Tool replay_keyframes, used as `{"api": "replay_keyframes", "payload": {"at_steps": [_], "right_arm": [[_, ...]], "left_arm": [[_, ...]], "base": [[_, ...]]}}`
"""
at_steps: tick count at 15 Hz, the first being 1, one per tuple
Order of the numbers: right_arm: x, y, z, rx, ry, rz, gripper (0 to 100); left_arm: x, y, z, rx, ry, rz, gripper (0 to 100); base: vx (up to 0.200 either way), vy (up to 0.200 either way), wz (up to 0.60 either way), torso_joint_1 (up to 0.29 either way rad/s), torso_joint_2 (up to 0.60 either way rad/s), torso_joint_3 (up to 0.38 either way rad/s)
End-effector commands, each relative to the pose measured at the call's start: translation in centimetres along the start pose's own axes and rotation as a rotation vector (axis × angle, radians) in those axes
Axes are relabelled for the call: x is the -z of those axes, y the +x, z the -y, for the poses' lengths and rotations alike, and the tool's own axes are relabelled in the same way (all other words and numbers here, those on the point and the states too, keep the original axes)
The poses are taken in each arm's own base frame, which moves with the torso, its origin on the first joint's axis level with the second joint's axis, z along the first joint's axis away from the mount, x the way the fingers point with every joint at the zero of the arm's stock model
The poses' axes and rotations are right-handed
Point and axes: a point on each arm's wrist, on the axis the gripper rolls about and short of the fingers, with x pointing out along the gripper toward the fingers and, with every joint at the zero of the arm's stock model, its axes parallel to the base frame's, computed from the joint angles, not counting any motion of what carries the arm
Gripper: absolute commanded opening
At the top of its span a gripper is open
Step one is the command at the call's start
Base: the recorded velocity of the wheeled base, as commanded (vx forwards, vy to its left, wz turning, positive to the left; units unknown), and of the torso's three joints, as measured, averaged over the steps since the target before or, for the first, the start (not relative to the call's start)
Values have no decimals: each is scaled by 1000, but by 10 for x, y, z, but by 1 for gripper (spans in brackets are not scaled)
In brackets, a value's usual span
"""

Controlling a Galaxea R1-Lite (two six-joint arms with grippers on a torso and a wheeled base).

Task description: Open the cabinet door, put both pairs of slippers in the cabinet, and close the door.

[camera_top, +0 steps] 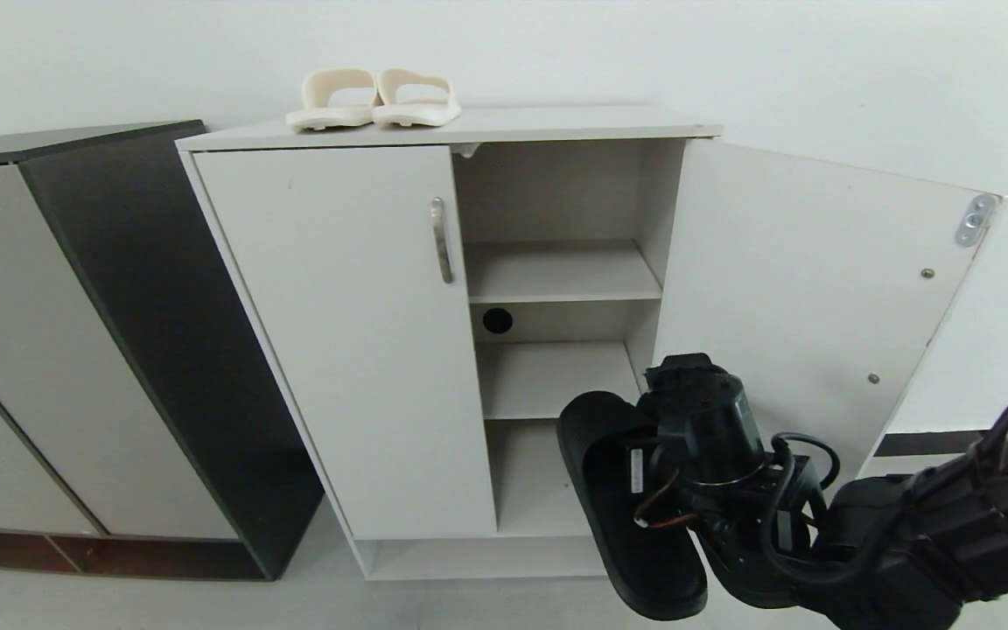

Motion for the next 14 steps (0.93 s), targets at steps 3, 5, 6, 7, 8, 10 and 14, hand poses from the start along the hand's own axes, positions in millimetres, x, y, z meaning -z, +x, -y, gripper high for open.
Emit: {"api": "replay_keyframes", "payload": {"at_steps": [3, 5, 6, 7, 8, 10, 14], "right_arm": [[9, 40, -32, 48, 99, -86, 0], [10, 52, -41, 69, 100, -69, 0], [9, 57, -46, 83, 103, -51, 0], [8, 60, -48, 92, 105, -41, 0], [9, 66, -53, 114, 93, -23, 0], [14, 72, -57, 118, 57, -17, 0], [22, 87, -68, 83, 1, 86, 0]], "left_arm": [[0, 0, 0, 2, 0, -1, 0], [0, 0, 0, 2, -2, -1, 0], [0, 0, 0, 2, 0, -1, 0], [0, 0, 0, 2, 0, -1, 0], [0, 0, 0, 2, 0, -1, 0], [0, 0, 0, 2, 0, -1, 0], [0, 0, 0, 2, 0, -1, 0]], "base": [[0, 0, 0, 0, 0, 0], [0, 0, 0, 0, 0, 0], [0, 0, 0, 0, 0, 0], [0, 0, 0, 0, 0, 0], [0, 0, 0, 0, 0, 0], [0, 0, 0, 0, 0, 0], [0, 0, 0, -1, 3, -104]]}}
